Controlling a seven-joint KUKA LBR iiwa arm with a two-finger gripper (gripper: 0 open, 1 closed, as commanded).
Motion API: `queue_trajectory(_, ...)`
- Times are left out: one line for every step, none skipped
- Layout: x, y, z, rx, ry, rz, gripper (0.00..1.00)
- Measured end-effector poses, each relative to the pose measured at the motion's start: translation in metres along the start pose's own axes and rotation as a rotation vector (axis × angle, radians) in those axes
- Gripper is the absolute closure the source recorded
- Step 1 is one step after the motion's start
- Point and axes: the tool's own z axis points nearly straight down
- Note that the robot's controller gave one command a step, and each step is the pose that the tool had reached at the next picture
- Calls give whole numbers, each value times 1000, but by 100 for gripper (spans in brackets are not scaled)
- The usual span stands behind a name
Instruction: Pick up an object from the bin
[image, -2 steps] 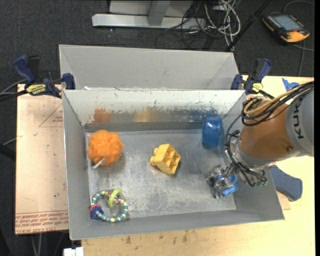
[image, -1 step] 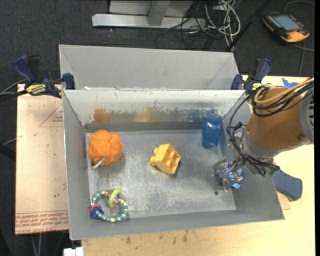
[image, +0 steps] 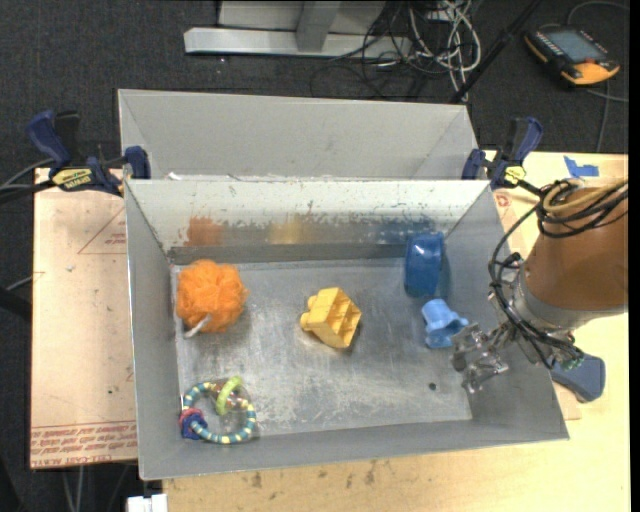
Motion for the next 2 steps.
queue_trajectory(0, 0, 0, 0, 0, 0, 0)
queue_trajectory(0, 0, 0, 0, 0, -1, 0)
